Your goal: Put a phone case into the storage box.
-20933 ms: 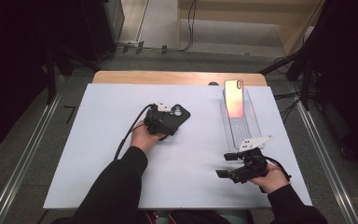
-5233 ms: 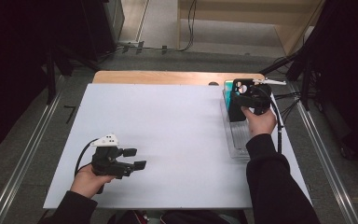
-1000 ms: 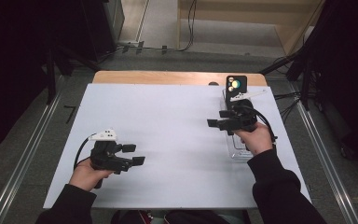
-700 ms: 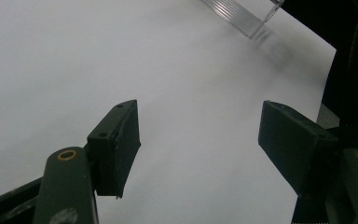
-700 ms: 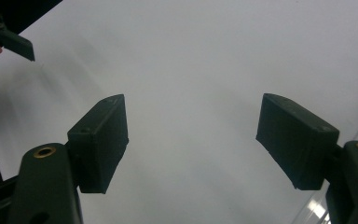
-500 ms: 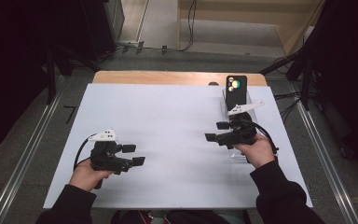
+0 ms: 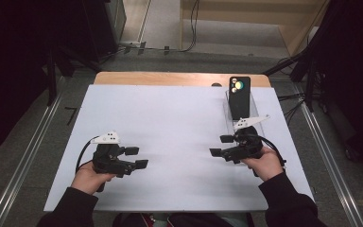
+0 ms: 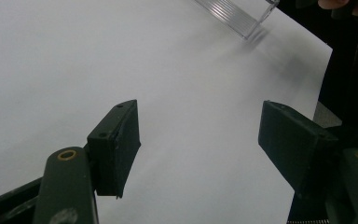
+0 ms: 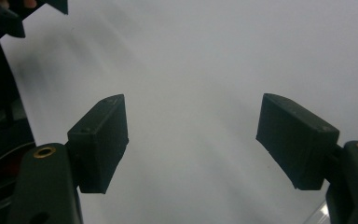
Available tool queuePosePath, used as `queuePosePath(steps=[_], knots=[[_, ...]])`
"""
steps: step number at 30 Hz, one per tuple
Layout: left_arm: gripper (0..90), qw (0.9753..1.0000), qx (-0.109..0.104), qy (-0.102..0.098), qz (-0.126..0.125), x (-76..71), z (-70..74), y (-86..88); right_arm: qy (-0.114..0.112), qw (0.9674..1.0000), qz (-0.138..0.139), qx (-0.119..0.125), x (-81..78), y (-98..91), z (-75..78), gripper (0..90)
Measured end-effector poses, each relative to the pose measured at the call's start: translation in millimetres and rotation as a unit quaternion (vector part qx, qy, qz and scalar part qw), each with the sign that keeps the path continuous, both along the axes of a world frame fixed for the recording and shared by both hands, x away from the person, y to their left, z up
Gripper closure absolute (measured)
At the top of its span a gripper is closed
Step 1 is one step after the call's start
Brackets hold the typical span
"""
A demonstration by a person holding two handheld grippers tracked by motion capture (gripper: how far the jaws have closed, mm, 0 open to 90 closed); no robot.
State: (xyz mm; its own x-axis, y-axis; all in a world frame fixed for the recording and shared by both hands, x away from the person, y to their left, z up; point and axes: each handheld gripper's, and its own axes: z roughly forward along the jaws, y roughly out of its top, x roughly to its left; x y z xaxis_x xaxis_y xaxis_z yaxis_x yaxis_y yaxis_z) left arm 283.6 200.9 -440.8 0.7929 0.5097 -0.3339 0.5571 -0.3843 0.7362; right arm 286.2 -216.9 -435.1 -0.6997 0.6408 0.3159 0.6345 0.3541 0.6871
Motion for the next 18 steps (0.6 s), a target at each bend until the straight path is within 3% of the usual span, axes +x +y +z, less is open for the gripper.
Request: queuePosePath(steps=[7,18], knots=[[29.5,1.0,0.003,0.001,-0.006,-4.2,-1.5,-0.7,-0.016,0.9998,0.012,-0.004,-10.1,-2.4,-7.7,22.7],[29.5,1.0,0.004,0.0,-0.008,-10.5,-2.6,2.7,-0.001,0.9995,0.03,-0.01,-27.9,-13.5,-20.7,22.8]])
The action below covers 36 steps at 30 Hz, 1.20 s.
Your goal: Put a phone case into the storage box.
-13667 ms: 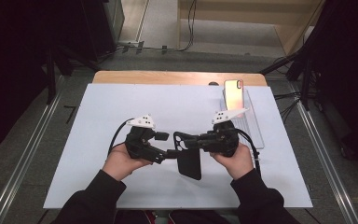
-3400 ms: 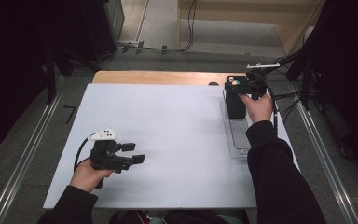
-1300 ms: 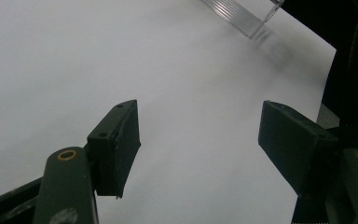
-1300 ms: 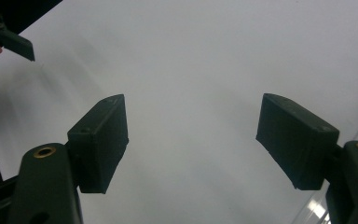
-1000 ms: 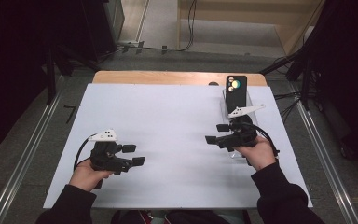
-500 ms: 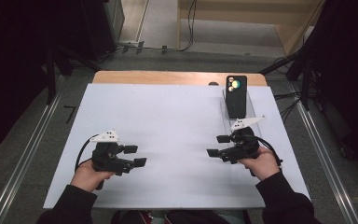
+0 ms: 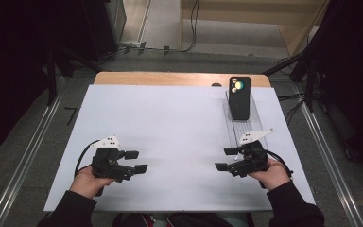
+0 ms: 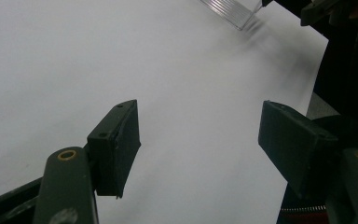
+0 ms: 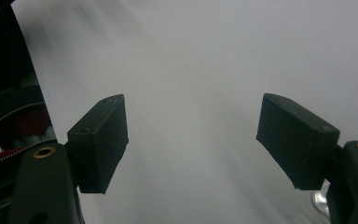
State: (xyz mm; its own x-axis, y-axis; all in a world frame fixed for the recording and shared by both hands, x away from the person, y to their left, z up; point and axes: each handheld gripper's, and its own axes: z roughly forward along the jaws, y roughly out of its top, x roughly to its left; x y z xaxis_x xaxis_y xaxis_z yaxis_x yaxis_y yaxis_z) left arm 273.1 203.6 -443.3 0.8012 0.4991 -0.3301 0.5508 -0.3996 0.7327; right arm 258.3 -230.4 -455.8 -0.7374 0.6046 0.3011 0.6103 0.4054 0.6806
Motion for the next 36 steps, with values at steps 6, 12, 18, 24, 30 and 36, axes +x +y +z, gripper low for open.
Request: queuePosePath(steps=[6,12,18,24,30,36], knots=[[29.6,1.0,0.002,0.001,-0.001,-3.0,-1.5,2.0,0.004,0.9999,-0.001,-0.011,-8.6,-6.5,-5.8,22.8],[29.5,1.0,0.003,0.003,-0.002,-4.4,-3.1,3.2,0.008,0.9997,-0.009,-0.023,-13.5,-13.8,-10.5,22.7],[29.5,1.0,0.001,0.003,-0.003,-6.0,-3.4,4.3,0.011,0.9992,-0.018,-0.033,-16.3,-22.0,-16.1,22.8],[29.5,1.0,0.005,0.005,-0.002,-5.3,-5.3,4.6,0.012,0.9991,-0.024,-0.034,-16.5,-26.1,-18.9,22.7],[29.5,1.0,0.006,0.006,0.0,-3.1,-7.5,6.2,0.011,0.999,-0.024,-0.035,-14.4,-26.0,-20.6,22.7],[29.5,0.9999,0.007,0.008,-0.002,-3.8,-7.9,5.2,0.01,0.999,-0.024,-0.035,-14.4,-26.2,-20.7,22.8]])
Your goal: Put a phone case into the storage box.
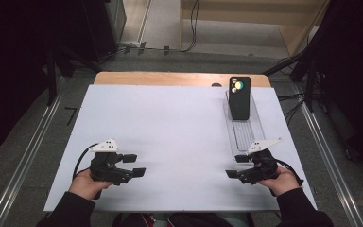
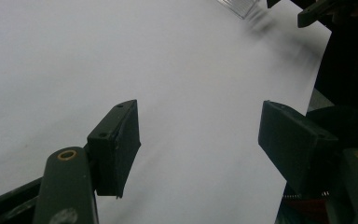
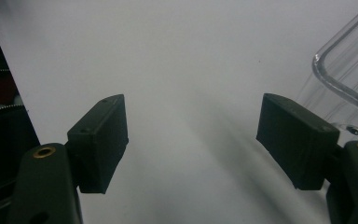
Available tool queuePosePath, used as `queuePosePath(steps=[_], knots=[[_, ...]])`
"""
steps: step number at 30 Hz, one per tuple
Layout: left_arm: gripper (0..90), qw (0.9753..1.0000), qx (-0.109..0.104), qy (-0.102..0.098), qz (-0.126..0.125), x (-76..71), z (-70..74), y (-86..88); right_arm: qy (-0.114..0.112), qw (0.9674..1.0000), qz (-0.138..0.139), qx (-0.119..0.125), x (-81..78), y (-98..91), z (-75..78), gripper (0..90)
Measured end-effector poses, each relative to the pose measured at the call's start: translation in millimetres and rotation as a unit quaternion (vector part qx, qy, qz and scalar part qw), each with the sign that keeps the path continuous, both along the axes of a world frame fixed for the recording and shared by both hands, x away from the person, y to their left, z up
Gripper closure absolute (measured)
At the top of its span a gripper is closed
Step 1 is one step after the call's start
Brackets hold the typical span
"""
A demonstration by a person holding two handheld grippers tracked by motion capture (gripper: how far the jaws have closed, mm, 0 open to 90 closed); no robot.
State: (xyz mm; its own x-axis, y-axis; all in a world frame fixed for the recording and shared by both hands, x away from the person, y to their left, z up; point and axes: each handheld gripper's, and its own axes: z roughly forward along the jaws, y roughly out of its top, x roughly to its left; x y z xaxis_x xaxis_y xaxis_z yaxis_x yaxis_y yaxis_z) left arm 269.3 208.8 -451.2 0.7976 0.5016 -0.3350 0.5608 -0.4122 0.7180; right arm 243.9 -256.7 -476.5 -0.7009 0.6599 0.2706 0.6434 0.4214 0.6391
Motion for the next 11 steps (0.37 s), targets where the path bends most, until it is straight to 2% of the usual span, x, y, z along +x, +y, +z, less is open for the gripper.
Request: queuePosePath(steps=[11], knots=[[29.5,1.0,0.001,0.001,-0.003,0.4,-0.4,0.6,-0.001,1.0,-0.001,-0.003,0.5,-0.8,-0.2,21.9]])
